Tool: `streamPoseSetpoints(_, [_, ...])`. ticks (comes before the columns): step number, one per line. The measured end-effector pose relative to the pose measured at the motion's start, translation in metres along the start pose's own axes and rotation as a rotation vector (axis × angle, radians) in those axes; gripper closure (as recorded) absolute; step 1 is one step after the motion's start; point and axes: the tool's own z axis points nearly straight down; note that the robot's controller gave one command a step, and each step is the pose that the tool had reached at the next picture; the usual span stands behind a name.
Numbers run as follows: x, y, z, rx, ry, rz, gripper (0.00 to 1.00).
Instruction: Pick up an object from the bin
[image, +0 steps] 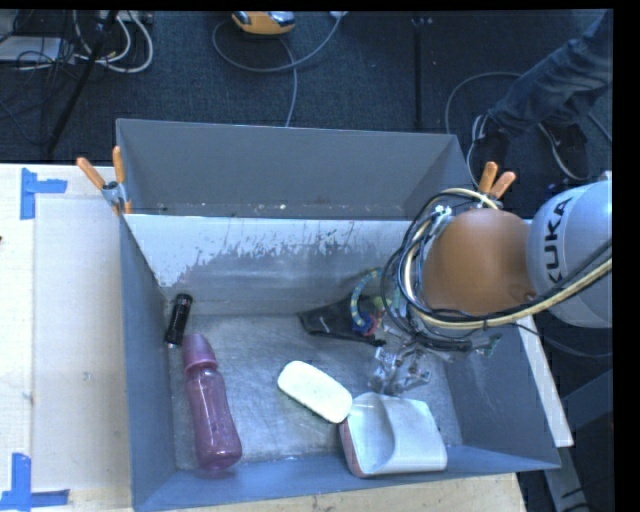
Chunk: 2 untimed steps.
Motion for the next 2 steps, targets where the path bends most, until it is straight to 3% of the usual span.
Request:
streamPoseSetpoints(1, [-0.015,-0.023,-0.018,-0.002,0.000,-0.016,1.00])
streamPoseSetpoints(2, [-0.013,-0.018,-0.066,-0.007,0.001,-0.176,1.00])
